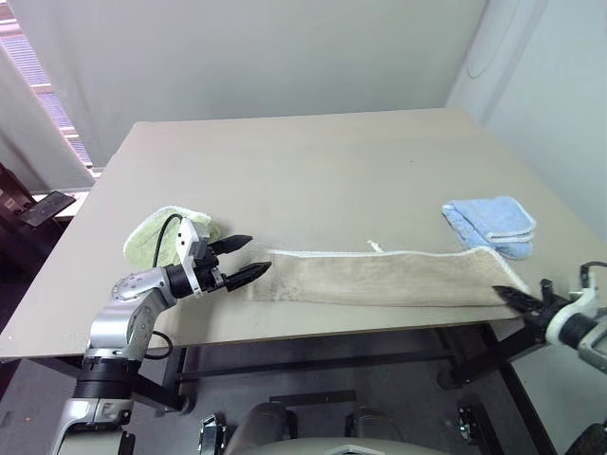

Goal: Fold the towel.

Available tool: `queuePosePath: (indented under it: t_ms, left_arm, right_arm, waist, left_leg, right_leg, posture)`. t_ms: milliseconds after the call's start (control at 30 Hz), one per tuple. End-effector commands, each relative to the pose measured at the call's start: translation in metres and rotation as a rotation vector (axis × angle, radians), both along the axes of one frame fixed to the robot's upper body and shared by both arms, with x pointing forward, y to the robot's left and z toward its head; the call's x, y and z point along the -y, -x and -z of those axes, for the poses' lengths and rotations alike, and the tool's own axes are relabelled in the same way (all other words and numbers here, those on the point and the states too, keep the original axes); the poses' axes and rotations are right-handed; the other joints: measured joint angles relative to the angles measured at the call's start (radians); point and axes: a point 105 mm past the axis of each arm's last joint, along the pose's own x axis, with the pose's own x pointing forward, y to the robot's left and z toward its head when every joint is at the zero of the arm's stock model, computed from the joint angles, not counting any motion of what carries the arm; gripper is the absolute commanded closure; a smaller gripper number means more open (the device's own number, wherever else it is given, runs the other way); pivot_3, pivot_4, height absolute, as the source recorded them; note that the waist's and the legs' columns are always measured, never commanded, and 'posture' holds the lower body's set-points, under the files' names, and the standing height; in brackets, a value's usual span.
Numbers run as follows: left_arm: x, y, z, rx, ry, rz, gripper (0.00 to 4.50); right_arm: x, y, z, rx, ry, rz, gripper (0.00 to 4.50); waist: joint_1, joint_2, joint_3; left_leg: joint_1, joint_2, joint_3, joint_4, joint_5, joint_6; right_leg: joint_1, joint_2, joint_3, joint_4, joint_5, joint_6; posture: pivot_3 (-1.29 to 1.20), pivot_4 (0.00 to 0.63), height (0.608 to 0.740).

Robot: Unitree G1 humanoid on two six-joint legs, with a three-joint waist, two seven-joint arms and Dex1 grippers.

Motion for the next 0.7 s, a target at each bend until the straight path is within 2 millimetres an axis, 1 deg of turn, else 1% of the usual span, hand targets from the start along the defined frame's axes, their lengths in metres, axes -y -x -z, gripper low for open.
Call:
queuePosePath:
  t_ms: [33, 67, 133, 233, 367, 433, 500, 533, 633, 700]
  left_arm:
    - [-0.002, -0.002, -0.009, 0.04, 0.003, 0.001, 0.0]
    - [-0.001, -0.002, -0.009, 0.04, 0.002, 0.002, 0.0]
    - [-0.001, -0.001, -0.009, 0.04, 0.003, 0.002, 0.0]
    - [-0.001, -0.001, -0.009, 0.039, -0.002, 0.001, 0.0]
    - [-0.003, 0.001, -0.008, 0.035, -0.011, 0.005, 0.0]
    - [-0.003, 0.001, -0.008, 0.034, -0.009, 0.004, 0.0]
    - [-0.004, 0.001, -0.008, 0.034, -0.014, 0.003, 0.0]
    - [-0.004, 0.001, -0.008, 0.033, -0.014, 0.003, 0.0]
    - [-0.003, 0.001, -0.007, 0.031, -0.016, 0.005, 0.0]
    - [-0.002, 0.001, -0.006, 0.034, -0.022, 0.009, 0.0]
  right_arm:
    - [-0.002, -0.011, -0.02, 0.069, 0.09, -0.049, 4.46]
    - [-0.012, -0.015, -0.028, 0.104, 0.151, -0.108, 4.46]
    - [-0.032, -0.018, -0.039, 0.162, 0.214, -0.216, 4.46]
    - [-0.065, -0.015, -0.051, 0.231, 0.293, -0.381, 4.46]
    - [-0.096, -0.01, -0.067, 0.319, 0.364, -0.541, 4.46]
    - [-0.111, -0.007, -0.074, 0.357, 0.368, -0.617, 4.46]
    - [-0.127, -0.003, -0.075, 0.361, 0.411, -0.709, 4.46]
    - [-0.134, -0.002, -0.071, 0.348, 0.436, -0.747, 4.46]
    - [-0.149, -0.009, -0.06, 0.314, 0.474, -0.801, 4.46]
    - [-0.159, -0.011, -0.057, 0.316, 0.483, -0.85, 4.46]
  waist:
    - [0.0, 0.0, 0.0]
    - [0.0, 0.0, 0.0]
    - [0.0, 0.001, 0.0]
    - [0.002, 0.001, 0.0]
    - [0.004, 0.0, 0.001]
    - [0.003, 0.0, 0.001]
    - [0.003, 0.0, 0.001]
    - [0.003, 0.0, 0.001]
    - [0.001, -0.001, 0.001]
    - [0.002, -0.001, 0.001]
  left_leg:
    - [0.0, 0.0, 0.0, 0.0, 0.0, 0.0]
    - [0.0, 0.0, 0.0, 0.0, 0.0, 0.0]
    - [0.0, 0.0, 0.0, 0.0, 0.001, 0.001]
    - [0.0, 0.0, 0.0, 0.001, 0.001, 0.002]
    - [-0.001, 0.0, 0.0, 0.001, 0.0, 0.0]
    - [-0.001, 0.0, 0.0, 0.002, 0.0, 0.0]
    - [-0.001, 0.0, 0.0, 0.002, 0.0, 0.0]
    - [-0.001, 0.0, 0.0, 0.001, 0.0, 0.0]
    - [-0.001, 0.0, 0.0, 0.001, 0.0, 0.0]
    - [-0.001, 0.0, 0.0, 0.001, 0.0, 0.0]
  right_leg:
    - [0.0, 0.0, 0.0, 0.0, 0.0, 0.0]
    - [0.0, 0.0, 0.0, 0.0, 0.0, 0.0]
    - [0.0, 0.0, 0.0, 0.0, 0.0, 0.0]
    - [0.0, 0.0, 0.0, 0.0, 0.0, 0.0]
    - [0.0, 0.0, 0.0, 0.0, 0.0, 0.0]
    - [0.0, 0.0, 0.0, 0.0, 0.0, 0.0]
    - [0.0, 0.0, 0.0, 0.0, 0.0, 0.0]
    - [0.0, 0.0, 0.0, 0.0, 0.0, 0.0]
    - [0.0, 0.0, 0.0, 0.0, 0.0, 0.0]
    - [-0.001, 0.0, 0.0, 0.0, 0.0, 0.0]
  posture:
    - [0.0, 0.0, 0.736]
    - [0.0, 0.0, 0.736]
    - [0.0, 0.0, 0.736]
    - [0.0, 0.0, 0.736]
    - [0.0, 0.0, 0.736]
    - [0.0, 0.0, 0.736]
    - [0.0, 0.0, 0.736]
    - [0.0, 0.0, 0.736]
    - [0.0, 0.0, 0.736]
    - [0.0, 0.0, 0.736]
